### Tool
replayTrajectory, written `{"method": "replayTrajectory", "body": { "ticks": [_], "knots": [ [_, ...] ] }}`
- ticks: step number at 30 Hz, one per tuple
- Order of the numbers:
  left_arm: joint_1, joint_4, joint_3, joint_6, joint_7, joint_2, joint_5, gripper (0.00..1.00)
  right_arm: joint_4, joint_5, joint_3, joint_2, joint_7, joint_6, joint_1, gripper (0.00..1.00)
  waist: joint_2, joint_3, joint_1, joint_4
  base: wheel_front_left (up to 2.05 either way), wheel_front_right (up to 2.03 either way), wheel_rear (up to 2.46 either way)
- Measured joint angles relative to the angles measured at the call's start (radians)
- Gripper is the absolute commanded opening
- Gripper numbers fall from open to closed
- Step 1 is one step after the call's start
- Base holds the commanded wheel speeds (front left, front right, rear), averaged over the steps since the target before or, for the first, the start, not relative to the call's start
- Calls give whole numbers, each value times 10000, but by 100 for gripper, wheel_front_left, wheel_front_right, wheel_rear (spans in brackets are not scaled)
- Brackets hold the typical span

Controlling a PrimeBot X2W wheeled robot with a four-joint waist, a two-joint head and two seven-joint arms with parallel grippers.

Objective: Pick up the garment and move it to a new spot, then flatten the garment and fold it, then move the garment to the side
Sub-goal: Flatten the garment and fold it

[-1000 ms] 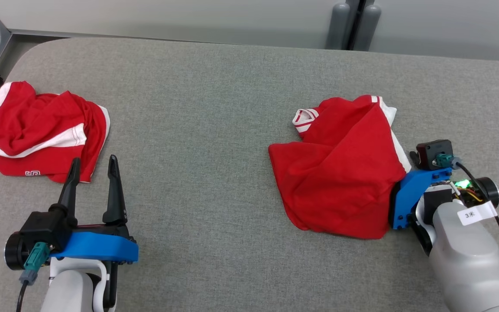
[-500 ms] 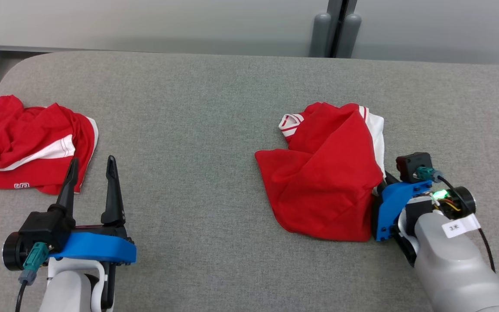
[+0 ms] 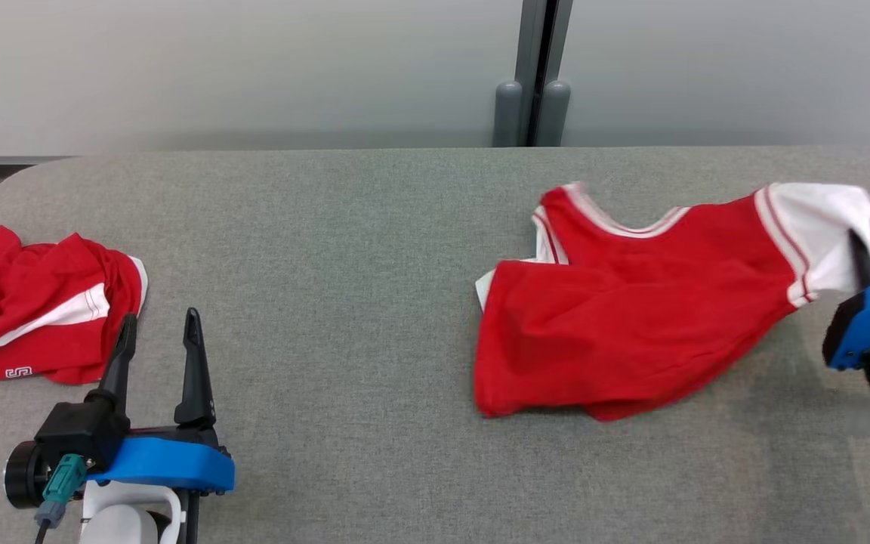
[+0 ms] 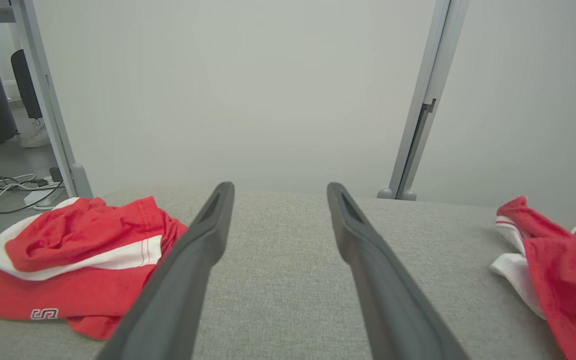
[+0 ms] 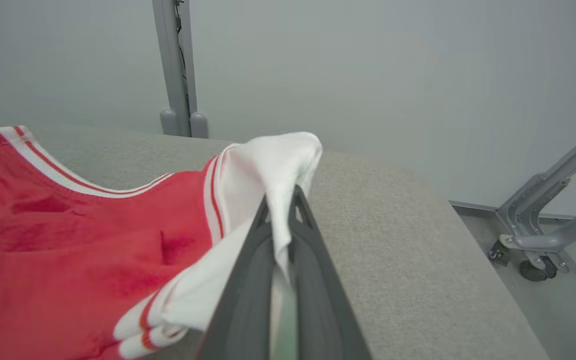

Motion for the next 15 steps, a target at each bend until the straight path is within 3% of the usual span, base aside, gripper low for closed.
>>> {"method": "replayTrajectory", "body": {
  "ticks": [4, 8, 15],
  "knots": [
    [71, 2, 19, 0, 0, -19, 4, 100, -871, -238, -608, -516, -21, 0, 71, 0, 0, -171, 0, -75, 0, 0, 0],
    [198, -12, 65, -2, 0, -19, 35, 100, -2004, -612, -1124, -508, -25, 0, 164, 0, 0, -328, 0, -83, 0, 0, 0],
    [278, -21, 107, -2, 0, -36, 58, 100, -3714, -1177, -640, 744, 119, 0, 476, 0, 0, -525, 0, -7, 0, 0, 0]
  ]
}}
